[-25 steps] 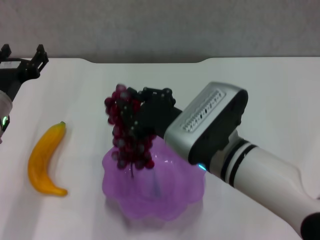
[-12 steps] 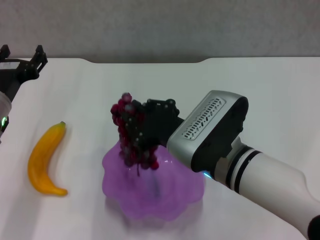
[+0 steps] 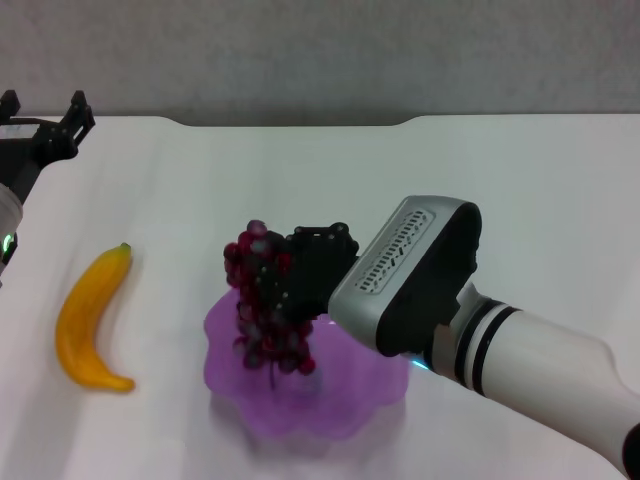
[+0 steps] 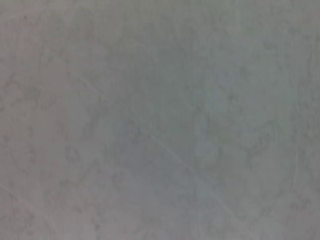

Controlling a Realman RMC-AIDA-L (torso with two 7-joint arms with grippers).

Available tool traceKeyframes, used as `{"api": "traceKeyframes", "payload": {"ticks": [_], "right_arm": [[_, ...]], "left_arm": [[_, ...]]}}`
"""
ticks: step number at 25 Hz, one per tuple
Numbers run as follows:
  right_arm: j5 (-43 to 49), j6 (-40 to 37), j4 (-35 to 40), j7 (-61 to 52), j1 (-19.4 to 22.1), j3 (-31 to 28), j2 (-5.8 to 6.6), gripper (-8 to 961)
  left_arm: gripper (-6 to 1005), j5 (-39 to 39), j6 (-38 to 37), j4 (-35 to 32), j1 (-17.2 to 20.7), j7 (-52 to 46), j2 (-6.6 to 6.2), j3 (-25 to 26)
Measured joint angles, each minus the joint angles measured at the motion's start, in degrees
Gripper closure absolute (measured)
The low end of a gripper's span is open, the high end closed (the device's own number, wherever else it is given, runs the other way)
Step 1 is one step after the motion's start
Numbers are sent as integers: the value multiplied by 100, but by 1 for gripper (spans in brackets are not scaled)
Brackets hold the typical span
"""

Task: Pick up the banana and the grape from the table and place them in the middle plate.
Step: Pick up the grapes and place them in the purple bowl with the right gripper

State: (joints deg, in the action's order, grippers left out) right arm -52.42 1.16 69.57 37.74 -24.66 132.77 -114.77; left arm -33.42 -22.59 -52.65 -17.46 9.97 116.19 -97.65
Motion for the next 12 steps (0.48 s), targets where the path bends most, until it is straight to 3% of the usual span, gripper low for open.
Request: {"api": "traceKeyframes", "payload": {"ticks": [12], "right_arm": [[-415, 319, -286, -36, -52, -384, -12, 695]], "left_arm": [[168, 3, 0, -3, -47, 3, 0, 0]]}}
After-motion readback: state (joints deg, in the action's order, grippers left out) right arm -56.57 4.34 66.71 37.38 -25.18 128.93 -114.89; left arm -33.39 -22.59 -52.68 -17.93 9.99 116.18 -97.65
